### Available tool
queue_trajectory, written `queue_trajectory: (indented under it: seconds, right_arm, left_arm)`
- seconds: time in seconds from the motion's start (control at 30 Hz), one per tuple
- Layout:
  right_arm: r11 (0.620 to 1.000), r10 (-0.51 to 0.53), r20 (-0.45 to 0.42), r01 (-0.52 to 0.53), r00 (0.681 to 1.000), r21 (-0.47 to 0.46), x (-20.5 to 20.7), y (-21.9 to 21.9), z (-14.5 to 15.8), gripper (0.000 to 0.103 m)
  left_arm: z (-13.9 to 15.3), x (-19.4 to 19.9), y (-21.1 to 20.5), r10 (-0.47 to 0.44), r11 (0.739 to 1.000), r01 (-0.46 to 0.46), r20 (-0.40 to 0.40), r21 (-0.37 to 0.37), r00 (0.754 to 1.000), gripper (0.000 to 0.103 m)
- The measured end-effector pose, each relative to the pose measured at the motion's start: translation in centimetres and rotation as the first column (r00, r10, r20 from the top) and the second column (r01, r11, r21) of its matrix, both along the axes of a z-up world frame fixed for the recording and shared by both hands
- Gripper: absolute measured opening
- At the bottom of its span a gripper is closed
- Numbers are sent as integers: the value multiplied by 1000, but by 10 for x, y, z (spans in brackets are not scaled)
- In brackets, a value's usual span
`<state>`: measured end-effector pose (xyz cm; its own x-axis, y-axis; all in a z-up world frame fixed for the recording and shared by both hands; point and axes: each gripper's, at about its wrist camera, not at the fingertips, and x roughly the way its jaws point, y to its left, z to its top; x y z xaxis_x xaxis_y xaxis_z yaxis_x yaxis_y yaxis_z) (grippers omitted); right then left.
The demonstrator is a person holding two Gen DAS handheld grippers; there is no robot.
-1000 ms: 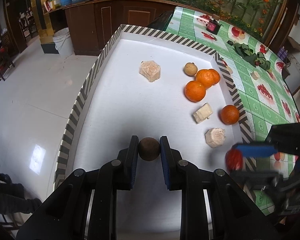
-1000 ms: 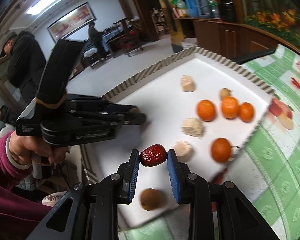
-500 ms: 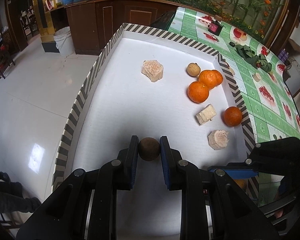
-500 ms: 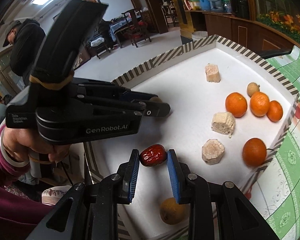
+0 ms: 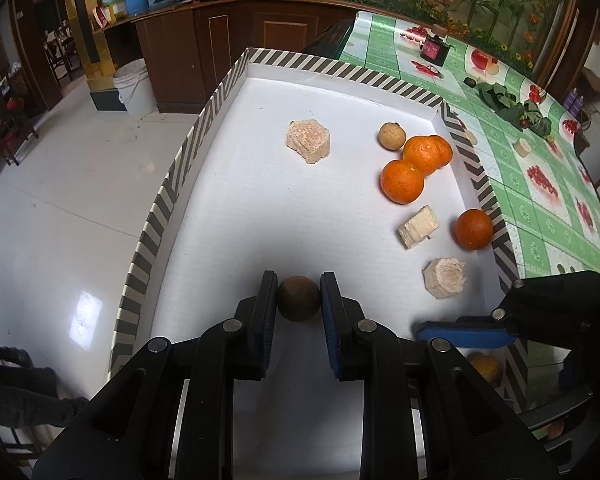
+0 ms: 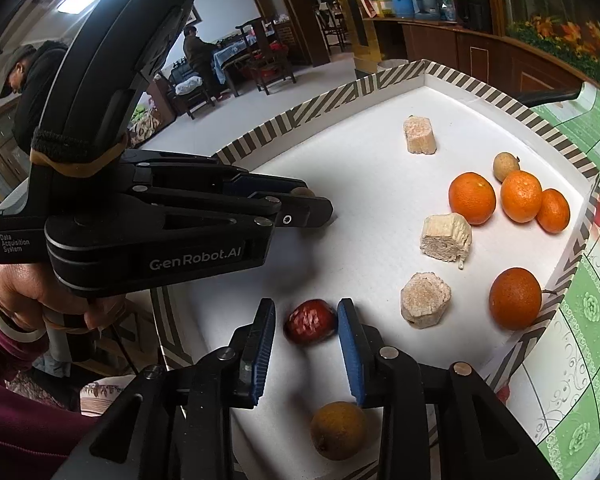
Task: Organize fruits
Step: 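Carry the date and kiwi over the white tray and open both tools, then withdraw both open tools from the tray back over the tablecloth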
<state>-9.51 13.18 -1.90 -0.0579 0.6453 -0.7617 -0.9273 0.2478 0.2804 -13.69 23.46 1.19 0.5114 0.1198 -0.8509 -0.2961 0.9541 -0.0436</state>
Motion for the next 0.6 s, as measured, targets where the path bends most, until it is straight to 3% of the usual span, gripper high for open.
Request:
queue_trajectory:
  seconds: [0.17,0.6]
  right_arm:
    - [999,-19,-6,19,1000,25,2,-8,6,35]
    - [990,-128,12,127,992,69,13,-47,24,35]
  left_arm:
    - [0,0,0,24,999,-23,-3,46,1000,52]
    - [12,6,-14,32,993,-35,34,108,999,52]
